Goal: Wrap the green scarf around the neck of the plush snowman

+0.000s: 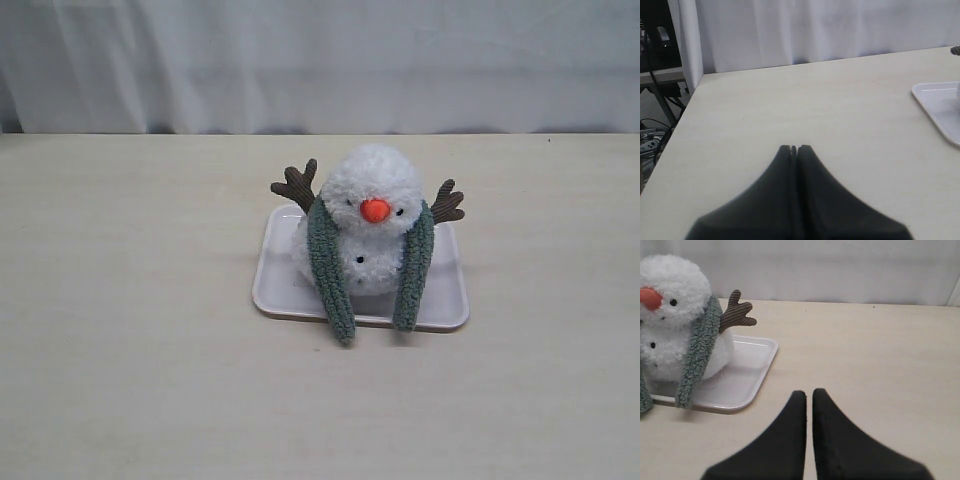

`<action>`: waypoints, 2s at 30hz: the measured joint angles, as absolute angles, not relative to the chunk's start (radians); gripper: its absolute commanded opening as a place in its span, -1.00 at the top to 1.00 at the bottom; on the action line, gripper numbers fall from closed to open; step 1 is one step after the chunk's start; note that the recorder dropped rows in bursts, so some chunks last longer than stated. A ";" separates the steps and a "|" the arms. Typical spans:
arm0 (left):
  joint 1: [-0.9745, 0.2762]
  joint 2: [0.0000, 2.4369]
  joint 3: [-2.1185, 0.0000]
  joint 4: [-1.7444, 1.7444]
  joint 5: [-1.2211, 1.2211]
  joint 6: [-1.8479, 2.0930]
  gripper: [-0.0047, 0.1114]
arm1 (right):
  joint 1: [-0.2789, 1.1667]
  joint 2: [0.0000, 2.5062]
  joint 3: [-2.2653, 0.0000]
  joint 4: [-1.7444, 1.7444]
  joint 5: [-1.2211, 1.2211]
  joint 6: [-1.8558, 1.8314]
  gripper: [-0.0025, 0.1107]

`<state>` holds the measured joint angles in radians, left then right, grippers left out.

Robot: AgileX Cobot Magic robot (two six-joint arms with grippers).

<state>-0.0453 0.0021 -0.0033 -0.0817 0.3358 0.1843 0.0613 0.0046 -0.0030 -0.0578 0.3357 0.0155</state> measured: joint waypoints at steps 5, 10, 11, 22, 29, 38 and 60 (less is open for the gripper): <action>-0.045 0.002 -0.003 -0.082 0.336 0.184 0.92 | 0.061 0.005 -0.003 -0.060 0.340 0.017 0.88; -0.045 0.002 -0.003 -0.082 0.336 0.184 0.92 | 0.051 0.005 -0.003 -0.061 0.346 0.018 0.88; -0.045 0.002 -0.003 -0.082 0.336 0.184 0.92 | 0.041 0.005 -0.003 -0.061 0.346 0.018 0.88; -0.045 0.002 -0.003 -0.082 0.336 0.184 0.92 | -0.003 0.005 -0.003 -0.061 0.349 0.018 0.88; -0.045 0.002 -0.003 -0.082 0.336 0.184 0.92 | -0.003 0.005 -0.003 -0.048 0.349 0.018 0.88; -0.045 0.002 -0.003 -0.082 0.336 0.184 0.92 | -0.003 0.005 -0.003 -0.046 0.349 0.018 0.88; -0.045 0.002 -0.003 -0.062 0.336 0.186 0.92 | -0.003 0.005 -0.003 -0.046 0.349 0.018 0.88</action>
<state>-0.0453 0.0021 -0.0033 -0.0618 0.3358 0.1859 -0.0026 0.0046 -0.0030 -0.0460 0.3487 0.0176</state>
